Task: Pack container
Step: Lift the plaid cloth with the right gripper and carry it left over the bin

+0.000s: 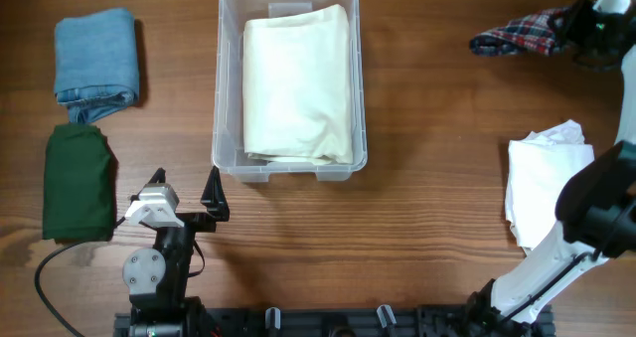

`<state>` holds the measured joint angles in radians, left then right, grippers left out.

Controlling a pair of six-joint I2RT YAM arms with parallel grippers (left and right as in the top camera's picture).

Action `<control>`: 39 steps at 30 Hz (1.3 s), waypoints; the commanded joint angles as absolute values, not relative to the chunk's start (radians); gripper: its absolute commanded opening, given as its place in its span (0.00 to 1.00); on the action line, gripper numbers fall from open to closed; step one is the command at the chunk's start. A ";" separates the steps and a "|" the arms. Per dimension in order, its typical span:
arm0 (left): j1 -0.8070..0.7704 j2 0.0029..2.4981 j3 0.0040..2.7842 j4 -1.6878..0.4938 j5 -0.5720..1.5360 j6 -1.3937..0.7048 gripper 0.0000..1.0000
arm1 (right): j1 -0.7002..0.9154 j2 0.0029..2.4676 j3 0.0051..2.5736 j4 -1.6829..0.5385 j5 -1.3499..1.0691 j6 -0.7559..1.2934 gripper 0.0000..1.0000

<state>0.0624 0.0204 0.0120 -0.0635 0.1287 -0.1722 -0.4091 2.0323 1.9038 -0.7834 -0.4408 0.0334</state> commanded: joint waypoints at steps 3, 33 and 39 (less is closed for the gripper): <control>0.070 0.021 0.006 -0.065 0.126 -0.164 1.00 | -0.337 1.897 1.905 -0.780 -0.392 -0.038 0.04; 0.070 0.021 0.006 -0.065 0.126 -0.164 1.00 | 0.273 1.728 1.905 -0.654 -0.540 -0.412 0.04; 0.070 0.021 0.006 -0.065 0.126 -0.164 1.00 | 0.346 1.745 1.905 -0.640 -0.540 -0.532 0.04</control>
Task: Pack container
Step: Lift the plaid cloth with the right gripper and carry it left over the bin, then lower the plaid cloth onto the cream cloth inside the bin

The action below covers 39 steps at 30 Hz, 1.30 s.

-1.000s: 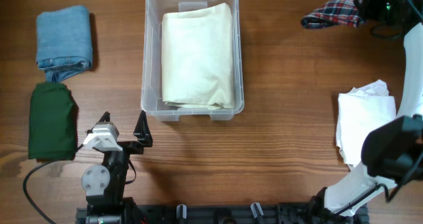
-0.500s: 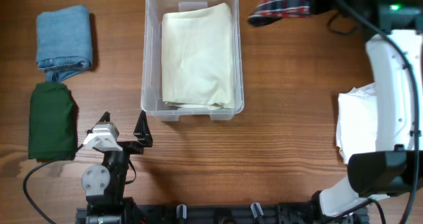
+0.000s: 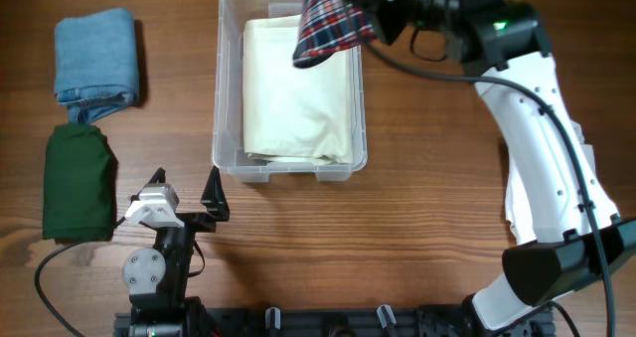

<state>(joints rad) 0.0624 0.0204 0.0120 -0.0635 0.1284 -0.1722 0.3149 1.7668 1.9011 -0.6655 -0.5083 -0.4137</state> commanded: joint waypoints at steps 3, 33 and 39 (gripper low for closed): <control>0.070 0.021 0.006 -0.065 0.126 -0.164 1.00 | 0.371 1.764 1.905 -0.640 -0.540 -0.583 0.04; 0.070 0.021 0.006 -0.065 0.126 -0.164 1.00 | 0.467 2.033 1.905 -0.397 -0.550 -0.093 0.04; 0.070 0.022 0.006 -0.065 0.126 -0.164 1.00 | 0.468 2.072 1.905 -0.381 -0.547 -0.054 0.04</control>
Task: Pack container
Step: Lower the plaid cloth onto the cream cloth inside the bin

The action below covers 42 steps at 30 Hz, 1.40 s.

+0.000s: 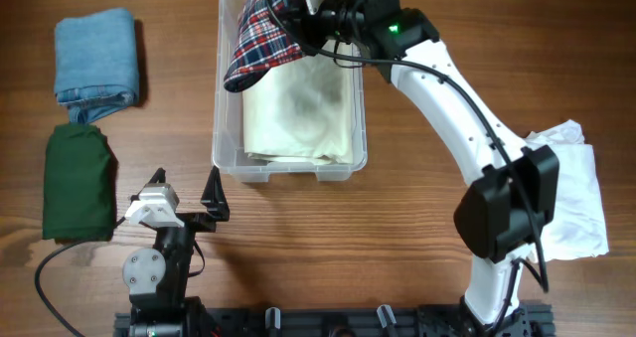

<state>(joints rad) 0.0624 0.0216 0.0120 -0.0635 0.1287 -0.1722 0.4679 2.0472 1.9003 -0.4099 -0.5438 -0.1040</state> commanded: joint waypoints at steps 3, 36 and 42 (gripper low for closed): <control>0.070 0.022 0.006 -0.065 0.126 -0.164 1.00 | 0.468 2.087 1.905 -0.357 -0.547 -0.049 0.05; 0.070 0.022 0.006 -0.065 0.126 -0.164 1.00 | 0.465 2.216 1.905 -0.446 -0.360 -0.052 0.04; 0.070 0.022 0.006 -0.065 0.126 -0.164 1.00 | 0.458 2.216 1.905 -0.551 -0.230 -0.049 0.36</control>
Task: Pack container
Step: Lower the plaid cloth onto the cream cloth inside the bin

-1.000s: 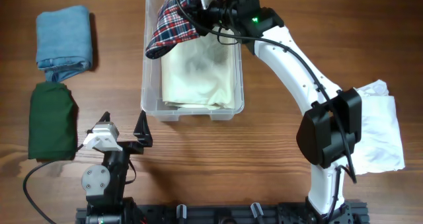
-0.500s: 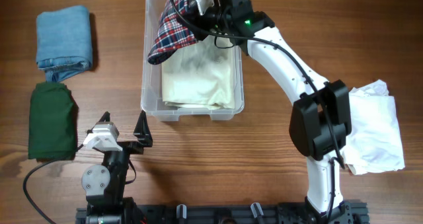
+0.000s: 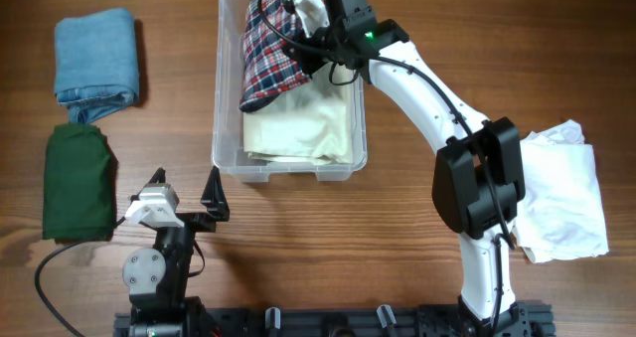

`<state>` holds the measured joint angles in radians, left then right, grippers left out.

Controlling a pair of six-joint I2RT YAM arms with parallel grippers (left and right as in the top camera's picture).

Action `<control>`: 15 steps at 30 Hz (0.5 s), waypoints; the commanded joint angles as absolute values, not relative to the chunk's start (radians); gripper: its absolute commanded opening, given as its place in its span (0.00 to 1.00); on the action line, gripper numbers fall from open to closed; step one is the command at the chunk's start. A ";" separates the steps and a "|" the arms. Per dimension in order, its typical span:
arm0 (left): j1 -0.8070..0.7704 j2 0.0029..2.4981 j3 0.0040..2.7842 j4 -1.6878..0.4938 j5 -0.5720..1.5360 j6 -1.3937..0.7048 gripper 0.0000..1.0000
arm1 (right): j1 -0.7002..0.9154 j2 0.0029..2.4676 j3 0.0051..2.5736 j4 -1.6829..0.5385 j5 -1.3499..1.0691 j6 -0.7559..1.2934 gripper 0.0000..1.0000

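The clear plastic container (image 3: 227,163) stands at the top centre with a folded cream cloth (image 3: 298,133) inside. A red, white and blue plaid cloth (image 3: 270,49) hangs over the container's upper left part, draping onto the cream cloth. My right gripper (image 3: 306,1) is shut on the plaid cloth's upper edge at the container's far end. My left gripper (image 3: 189,203) rests open near the table's front, below the container's left corner, holding nothing.
A folded light-blue denim piece (image 3: 96,61) lies at far left, a folded dark green cloth (image 3: 78,183) below it. A crumpled white cloth (image 3: 561,193) lies at the right, partly under the right arm.
The right gripper has shifted a little right and lower at the container's far end. The plaid cloth has sunk from above the left rim to lie inside, on the cream cloth.
The right gripper first held the plaid cloth at the table's far right corner. Then it carried the cloth above the container's upper right, then over its upper left rim. Now the cloth drapes down inside the container, still gripped. The left arm never moved.
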<state>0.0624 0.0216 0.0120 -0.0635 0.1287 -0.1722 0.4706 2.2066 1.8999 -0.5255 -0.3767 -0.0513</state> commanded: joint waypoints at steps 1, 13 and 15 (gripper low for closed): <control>0.070 0.022 0.006 -0.065 0.126 -0.164 1.00 | 0.458 2.216 1.905 -0.571 -0.199 -0.049 0.58; 0.070 0.022 0.006 -0.065 0.126 -0.164 1.00 | 0.458 2.149 1.912 -0.723 0.073 -0.050 0.74; 0.070 0.022 0.006 -0.065 0.126 -0.164 1.00 | 0.458 2.111 1.919 -0.722 0.075 -0.053 0.75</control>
<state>0.0624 0.0216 0.0120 -0.0635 0.1287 -0.1722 0.4706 2.1807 1.9007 -0.7132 -0.0170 -0.0502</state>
